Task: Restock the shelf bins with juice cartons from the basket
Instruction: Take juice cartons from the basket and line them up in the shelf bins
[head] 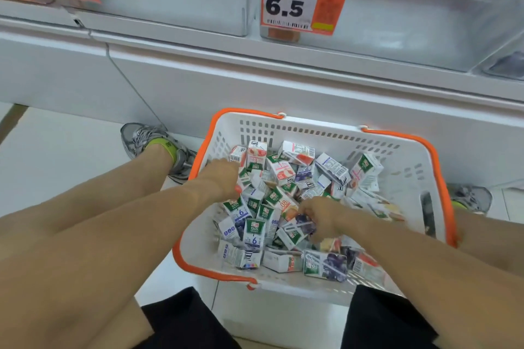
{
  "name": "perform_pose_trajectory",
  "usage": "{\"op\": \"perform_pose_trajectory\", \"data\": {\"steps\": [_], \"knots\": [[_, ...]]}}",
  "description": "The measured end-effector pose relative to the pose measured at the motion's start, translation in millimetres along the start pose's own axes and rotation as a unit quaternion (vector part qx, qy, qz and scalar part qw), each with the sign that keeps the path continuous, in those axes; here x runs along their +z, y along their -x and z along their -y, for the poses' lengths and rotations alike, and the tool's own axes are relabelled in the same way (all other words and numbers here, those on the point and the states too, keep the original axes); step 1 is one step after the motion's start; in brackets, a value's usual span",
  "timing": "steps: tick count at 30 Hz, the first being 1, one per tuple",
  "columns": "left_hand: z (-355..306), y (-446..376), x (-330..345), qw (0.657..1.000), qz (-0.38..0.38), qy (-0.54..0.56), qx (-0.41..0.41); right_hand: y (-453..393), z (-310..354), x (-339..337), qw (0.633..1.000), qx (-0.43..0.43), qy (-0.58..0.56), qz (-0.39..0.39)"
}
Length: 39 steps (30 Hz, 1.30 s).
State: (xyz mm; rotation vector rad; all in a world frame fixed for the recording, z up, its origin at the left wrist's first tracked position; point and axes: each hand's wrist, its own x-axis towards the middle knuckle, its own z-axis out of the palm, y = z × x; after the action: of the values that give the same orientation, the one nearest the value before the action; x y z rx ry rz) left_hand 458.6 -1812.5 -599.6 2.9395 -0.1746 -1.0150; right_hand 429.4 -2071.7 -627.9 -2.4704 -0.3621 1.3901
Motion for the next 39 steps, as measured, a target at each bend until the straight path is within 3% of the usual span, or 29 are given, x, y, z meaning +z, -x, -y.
{"op": "perform_pose_trajectory", "data": {"steps": [5,11,14,16,19,22,26,30,34,36,39], "knots": [[-5.0,-1.9,-3.6,1.000,0.006,-0.020,-0.006,1.5,-5.1,19.1,0.991,-0.043,0.126,-0.024],[-16.6,5.0,-12.3,0.994,-0.014,0.104,-0.008,-5.2,6.3,19.2,0.970,-0.095,0.207,-0.089],[-21.8,6.8,-31.5,0.981,0.018,0.187,-0.047,-2.7,9.5,12.2,0.977,-0.098,0.164,-0.096],[-26.1,8.6,-45.7,0.939,0.048,0.332,-0.070,5.3,10.4,0.5,0.990,-0.075,0.019,-0.114],[-37.3,13.6,-72.4,0.831,0.070,0.550,-0.055,22.4,11.9,-25.1,0.964,-0.042,-0.195,-0.176],[-46.3,22.4,-102.4,0.724,0.064,0.687,-0.021,41.2,10.2,-53.0,0.902,-0.032,-0.370,-0.220],[-51.4,41.6,-134.8,0.650,0.066,0.757,0.033,85.5,23.0,-91.2,0.794,-0.088,-0.559,-0.224],[-71.4,67.9,-159.5,0.646,0.037,0.758,0.083,140.7,41.0,-117.8,0.699,-0.196,-0.659,-0.196],[-98.0,92.2,-169.7,0.685,-0.018,0.716,0.136,180.2,46.0,-134.2,0.630,-0.265,-0.714,-0.149],[-106.9,97.6,-170.0,0.696,-0.032,0.702,0.148,190.8,46.8,-138.2,0.618,-0.279,-0.722,-0.135],[-120.3,98.1,-169.4,0.722,-0.059,0.671,0.155,198.1,48.1,-139.3,0.643,-0.284,-0.695,-0.149]]}}
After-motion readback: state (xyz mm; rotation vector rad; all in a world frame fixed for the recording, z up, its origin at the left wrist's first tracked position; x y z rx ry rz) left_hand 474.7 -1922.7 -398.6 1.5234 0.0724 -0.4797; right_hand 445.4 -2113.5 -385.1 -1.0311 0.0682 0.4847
